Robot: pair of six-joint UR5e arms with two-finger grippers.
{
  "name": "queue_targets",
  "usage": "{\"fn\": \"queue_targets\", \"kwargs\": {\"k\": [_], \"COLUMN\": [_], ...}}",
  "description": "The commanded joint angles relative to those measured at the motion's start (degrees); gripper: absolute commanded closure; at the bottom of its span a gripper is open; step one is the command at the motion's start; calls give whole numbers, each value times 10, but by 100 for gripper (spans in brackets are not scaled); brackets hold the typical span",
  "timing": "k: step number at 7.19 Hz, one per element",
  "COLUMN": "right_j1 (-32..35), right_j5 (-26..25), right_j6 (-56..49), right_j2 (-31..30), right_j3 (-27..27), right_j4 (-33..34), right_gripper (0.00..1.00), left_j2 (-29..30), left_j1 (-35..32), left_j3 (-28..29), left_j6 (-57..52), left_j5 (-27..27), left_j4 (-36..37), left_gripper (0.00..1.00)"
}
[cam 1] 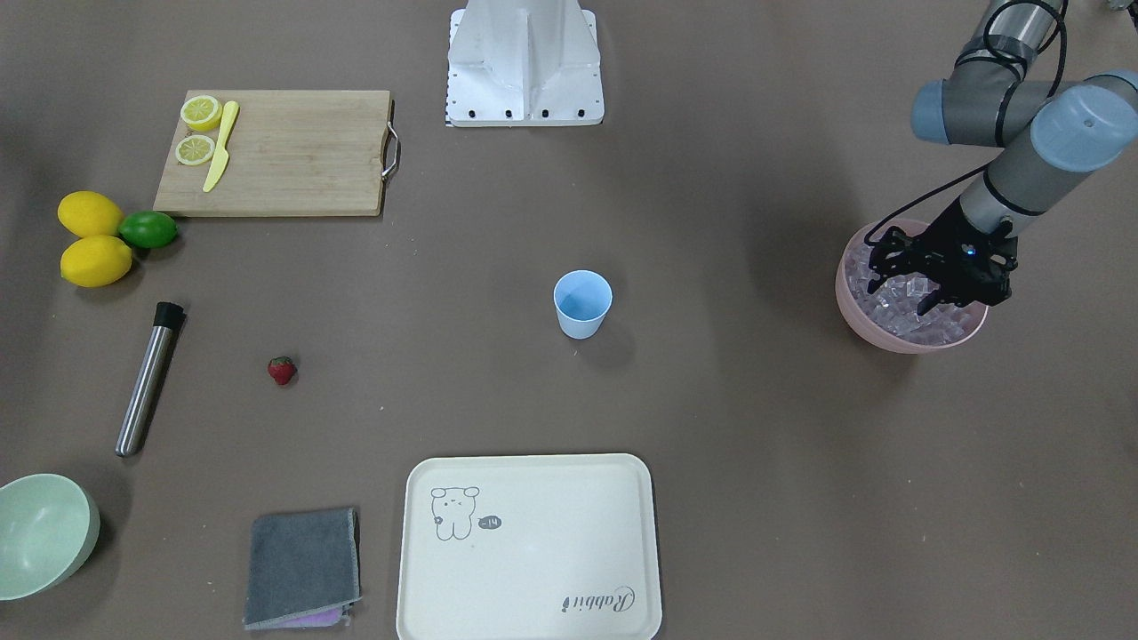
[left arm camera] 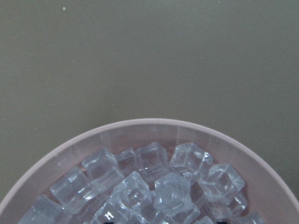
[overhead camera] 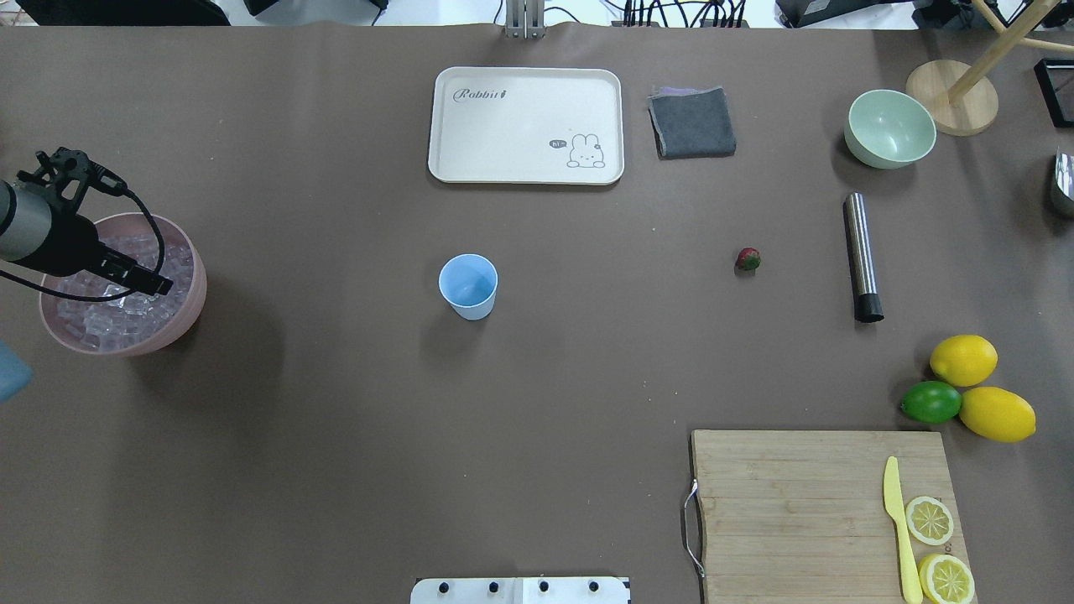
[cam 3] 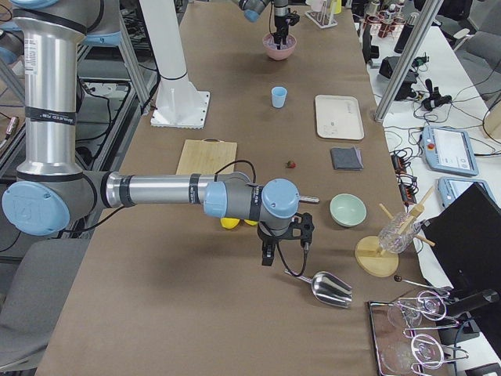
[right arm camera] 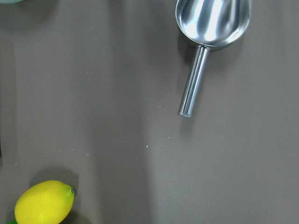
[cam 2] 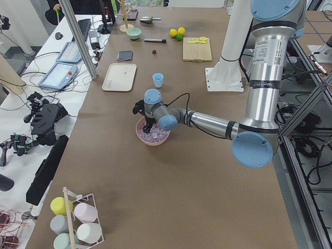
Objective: Mash ice and strawberries in cup
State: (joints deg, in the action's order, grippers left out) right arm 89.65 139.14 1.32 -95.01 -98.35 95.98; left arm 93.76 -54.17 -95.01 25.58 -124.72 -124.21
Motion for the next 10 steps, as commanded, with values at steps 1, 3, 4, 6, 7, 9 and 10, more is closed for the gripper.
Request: {"fn": "queue_targets", "kwargs": {"k": [1, 3, 4, 6, 7, 9, 10], "right_j1": [0, 0, 0, 0, 0, 0, 0], "right_j5": [0, 0, 0, 0, -1, -1, -1], "right_j6": [0, 0, 0, 0, 0, 0, 0], "right_j2": [1, 1, 1, 1, 1, 1, 1], "right_j3": [0, 0, 0, 0, 0, 0, 0], "right_j4": [-1, -1, -1, -1, -1, 0, -1], "right_gripper": [0, 0, 0, 0, 0, 0, 0], "left_j2": [0, 0, 0, 0, -1, -2, -1], "left_j1": [1, 1, 1, 1, 1, 1, 1], "left_j3": [4, 4, 4, 3, 2, 2, 1], "left_j6": [-1, -1, -1, -1, -1, -4, -4], "left_j5": [0, 0, 0, 0, 0, 0, 0], "left_j4": [-1, -2, -2, -2, -2, -2, -2], "left_gripper": [30, 40, 46, 56, 61, 74, 79]}}
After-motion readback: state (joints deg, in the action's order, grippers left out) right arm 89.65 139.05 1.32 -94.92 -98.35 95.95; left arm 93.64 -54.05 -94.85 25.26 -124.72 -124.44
